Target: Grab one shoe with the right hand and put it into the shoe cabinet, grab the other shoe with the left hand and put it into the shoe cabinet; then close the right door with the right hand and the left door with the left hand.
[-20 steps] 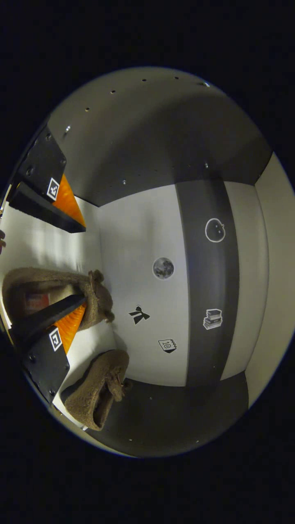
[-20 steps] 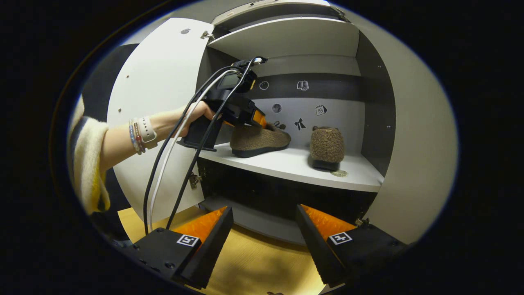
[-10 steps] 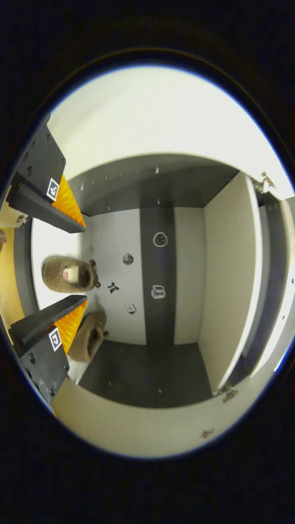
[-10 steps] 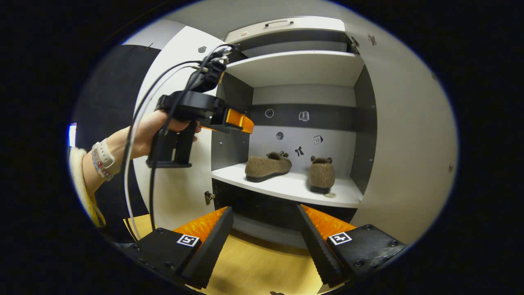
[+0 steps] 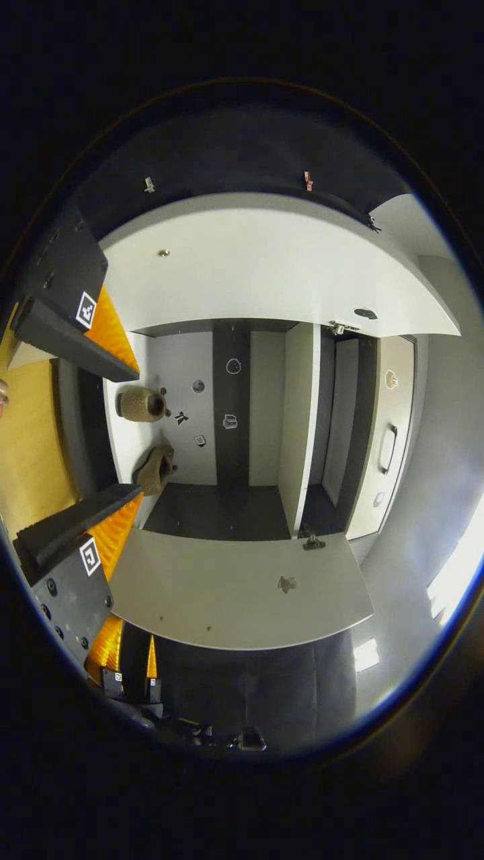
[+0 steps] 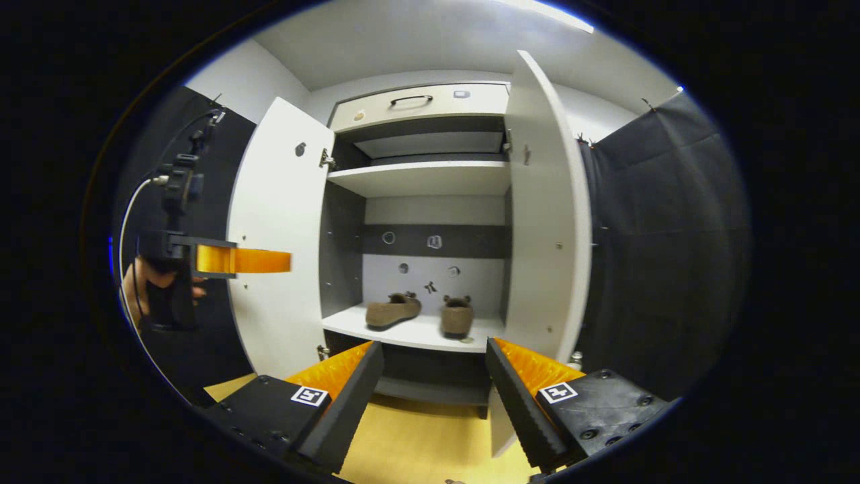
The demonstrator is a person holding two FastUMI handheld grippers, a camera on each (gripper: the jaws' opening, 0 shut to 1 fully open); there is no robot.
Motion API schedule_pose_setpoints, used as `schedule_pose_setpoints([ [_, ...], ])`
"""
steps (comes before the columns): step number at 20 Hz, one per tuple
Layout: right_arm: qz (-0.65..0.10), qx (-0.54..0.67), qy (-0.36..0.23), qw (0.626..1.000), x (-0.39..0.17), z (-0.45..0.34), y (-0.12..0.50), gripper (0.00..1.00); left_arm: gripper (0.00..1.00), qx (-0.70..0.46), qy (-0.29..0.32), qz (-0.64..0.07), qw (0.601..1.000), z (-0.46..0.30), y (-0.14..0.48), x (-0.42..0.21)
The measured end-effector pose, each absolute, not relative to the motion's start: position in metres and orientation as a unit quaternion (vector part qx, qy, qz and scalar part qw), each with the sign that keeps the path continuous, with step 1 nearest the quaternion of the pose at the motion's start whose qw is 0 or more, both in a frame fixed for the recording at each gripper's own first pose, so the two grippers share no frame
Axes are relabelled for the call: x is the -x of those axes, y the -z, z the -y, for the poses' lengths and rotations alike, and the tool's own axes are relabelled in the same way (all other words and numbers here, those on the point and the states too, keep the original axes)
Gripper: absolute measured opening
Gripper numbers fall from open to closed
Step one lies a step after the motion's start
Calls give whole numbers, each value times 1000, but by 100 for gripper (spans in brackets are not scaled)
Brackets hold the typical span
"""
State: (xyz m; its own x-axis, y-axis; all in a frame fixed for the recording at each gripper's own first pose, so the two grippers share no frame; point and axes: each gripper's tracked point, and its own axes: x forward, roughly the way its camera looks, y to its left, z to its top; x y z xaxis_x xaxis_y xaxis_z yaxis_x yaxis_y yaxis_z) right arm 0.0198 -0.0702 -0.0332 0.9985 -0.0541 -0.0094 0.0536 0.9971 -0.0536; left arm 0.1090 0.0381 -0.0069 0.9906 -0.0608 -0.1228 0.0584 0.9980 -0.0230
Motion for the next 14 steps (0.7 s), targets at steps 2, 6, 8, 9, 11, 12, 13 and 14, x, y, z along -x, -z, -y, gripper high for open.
schedule_pose_setpoints([
  [2,-10,33,68,997,-7,106,30,98,96,-5,32,-60,998,-41,3,-87],
  [6,9,39,147,988,-10,200,3,98,97,17,52,-55,997,-40,-3,-56],
  [8,21,29,166,985,-23,228,-10,98,96,24,43,-53,997,-50,-3,-50],
  [9,25,28,171,984,-30,239,-11,98,96,25,35,-56,998,-56,0,-49],
  [11,29,40,174,983,-44,252,-12,97,96,23,18,-57,998,-66,0,-47],
  [12,29,45,169,984,-50,253,-12,97,96,20,12,-56,998,-70,-1,-46],
  [13,28,41,156,986,-56,248,-11,97,96,17,5,-54,998,-74,-3,-46],
  [14,27,35,142,989,-62,242,-10,97,96,13,0,-52,999,-78,-5,-45],
])
